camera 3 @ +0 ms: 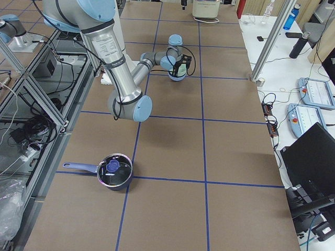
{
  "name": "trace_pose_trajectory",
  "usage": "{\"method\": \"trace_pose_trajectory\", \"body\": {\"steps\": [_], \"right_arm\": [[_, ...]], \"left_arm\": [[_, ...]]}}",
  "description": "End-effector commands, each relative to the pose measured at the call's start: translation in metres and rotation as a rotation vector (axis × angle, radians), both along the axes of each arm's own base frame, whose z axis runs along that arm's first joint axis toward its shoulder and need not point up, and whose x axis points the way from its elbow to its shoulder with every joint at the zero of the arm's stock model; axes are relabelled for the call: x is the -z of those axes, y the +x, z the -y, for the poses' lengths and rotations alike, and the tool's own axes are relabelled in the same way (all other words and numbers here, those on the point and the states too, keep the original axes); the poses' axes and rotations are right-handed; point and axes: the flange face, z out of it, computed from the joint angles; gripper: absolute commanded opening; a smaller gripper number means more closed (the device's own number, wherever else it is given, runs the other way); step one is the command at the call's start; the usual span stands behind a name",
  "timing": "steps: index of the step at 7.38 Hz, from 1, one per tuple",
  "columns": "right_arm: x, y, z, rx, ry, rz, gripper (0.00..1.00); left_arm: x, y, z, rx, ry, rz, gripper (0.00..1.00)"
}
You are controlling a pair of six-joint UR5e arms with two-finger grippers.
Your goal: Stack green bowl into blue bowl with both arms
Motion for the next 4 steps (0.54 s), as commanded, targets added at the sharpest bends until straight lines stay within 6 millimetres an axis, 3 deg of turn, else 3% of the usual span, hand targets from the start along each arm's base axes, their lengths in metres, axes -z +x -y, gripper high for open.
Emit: {"method": "trace_pose_trajectory", "body": {"steps": [1,2,3,4], "right_arm": [[-0.005,-0.002,-0.002,-0.004,0.009,-0.009,1.0],[-0.004,0.0,-0.001,0.001,0.019,-0.008,1.0],[-0.001,0.015,0.017,0.006,0.057,-0.001,1.0],[0.0,0.048,0.051,-0.004,0.06,0.011,1.0]], "left_arm": [[0.0,0.0,0.0,0.001,0.0,0.0,0.98],[0.0,0.0,0.0,-0.003,0.003,0.001,0.98],[-0.001,0.0,0.0,-0.007,0.006,0.002,0.98],[-0.002,0.0,-0.002,-0.008,0.005,0.003,0.98]]}}
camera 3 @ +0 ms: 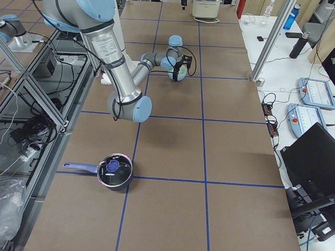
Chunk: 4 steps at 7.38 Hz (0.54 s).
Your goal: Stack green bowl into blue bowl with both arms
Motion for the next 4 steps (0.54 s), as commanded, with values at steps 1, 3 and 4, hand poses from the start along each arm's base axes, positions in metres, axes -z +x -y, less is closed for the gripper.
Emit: {"method": "trace_pose_trajectory", "body": {"steps": [1,3,4], "right_arm": [[0.0,0.079,0.073,0.007,0.034,0.029,1.0],[-0.063,0.187,0.134,0.036,0.13,-0.023,1.0],[-0.114,0.233,0.158,0.086,0.164,-0.063,1.0]], "left_arm": [[-0.006,-0.001,-0.001,-0.004,-0.004,0.004,0.98],[-0.028,-0.021,0.005,-0.014,0.018,0.02,0.98],[-0.042,-0.037,0.009,-0.013,0.031,0.033,0.98]]}}
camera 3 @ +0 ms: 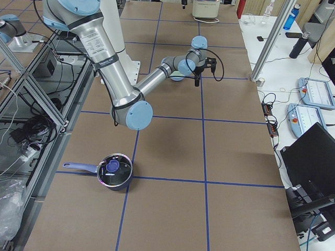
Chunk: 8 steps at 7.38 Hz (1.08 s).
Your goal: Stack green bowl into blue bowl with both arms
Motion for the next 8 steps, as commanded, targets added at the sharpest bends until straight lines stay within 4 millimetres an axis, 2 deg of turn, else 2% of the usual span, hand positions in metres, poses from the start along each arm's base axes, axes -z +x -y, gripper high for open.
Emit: {"method": "trace_pose_trajectory", "body": {"steps": [1,2,3,4,5,6,7,8], "right_arm": [[-0.093,0.117,0.052,0.051,0.054,-0.055,1.0],[-0.12,0.161,0.07,0.081,0.071,-0.042,1.0],[-0.158,0.193,0.07,0.102,0.09,-0.066,1.0],[-0.187,0.219,0.073,0.114,0.1,-0.088,1.0],[-0.21,0.248,0.08,0.105,0.1,-0.104,1.0],[-0.233,0.269,0.079,0.118,0.112,-0.121,1.0],[-0.245,0.297,0.078,0.11,0.119,-0.127,1.0],[-0.248,0.316,0.077,0.086,0.108,-0.117,1.0]], "left_arm": [[-0.024,-0.027,0.005,0.007,0.012,0.02,0.98],[-0.022,-0.031,0.011,0.018,0.013,0.021,0.98],[-0.02,-0.039,0.027,0.037,0.001,0.016,0.98],[-0.015,-0.045,0.054,0.038,-0.018,-0.008,0.98],[-0.022,-0.055,0.073,0.031,-0.012,-0.002,0.98],[-0.031,-0.066,0.083,0.035,-0.012,0.001,0.98],[-0.031,-0.068,0.085,0.035,-0.012,-0.008,0.98],[-0.03,-0.068,0.086,0.036,-0.009,-0.009,0.98]]}}
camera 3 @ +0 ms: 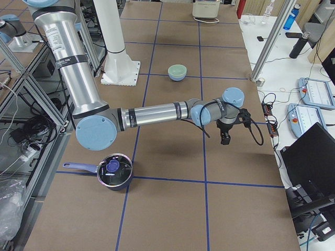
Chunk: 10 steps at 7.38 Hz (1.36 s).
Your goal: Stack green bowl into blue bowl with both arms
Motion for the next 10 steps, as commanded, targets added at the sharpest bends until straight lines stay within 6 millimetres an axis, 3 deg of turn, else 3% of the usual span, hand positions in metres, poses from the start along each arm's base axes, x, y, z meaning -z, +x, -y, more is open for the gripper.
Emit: {"method": "trace_pose_trajectory", "body": {"steps": [1,2,3,6,10], "right_arm": [[-0.017,0.045,-0.005,-0.034,-0.059,0.018,1.0],[-0.017,0.057,-0.005,-0.013,-0.075,0.027,1.0],[-0.021,0.056,-0.006,0.008,-0.072,0.011,1.0],[-0.013,0.044,-0.002,0.026,-0.041,-0.028,1.0],[-0.018,0.036,-0.004,0.039,-0.049,-0.045,1.0]], "left_arm": [[0.0,-0.003,0.004,0.001,0.001,-0.003,0.98],[0.0,-0.003,0.004,0.001,0.001,-0.003,0.98],[0.0,-0.004,0.003,0.003,0.001,-0.003,0.98],[0.0,-0.004,0.003,0.002,0.001,-0.005,0.98],[0.001,-0.005,0.002,0.004,0.002,-0.005,0.98]]}}
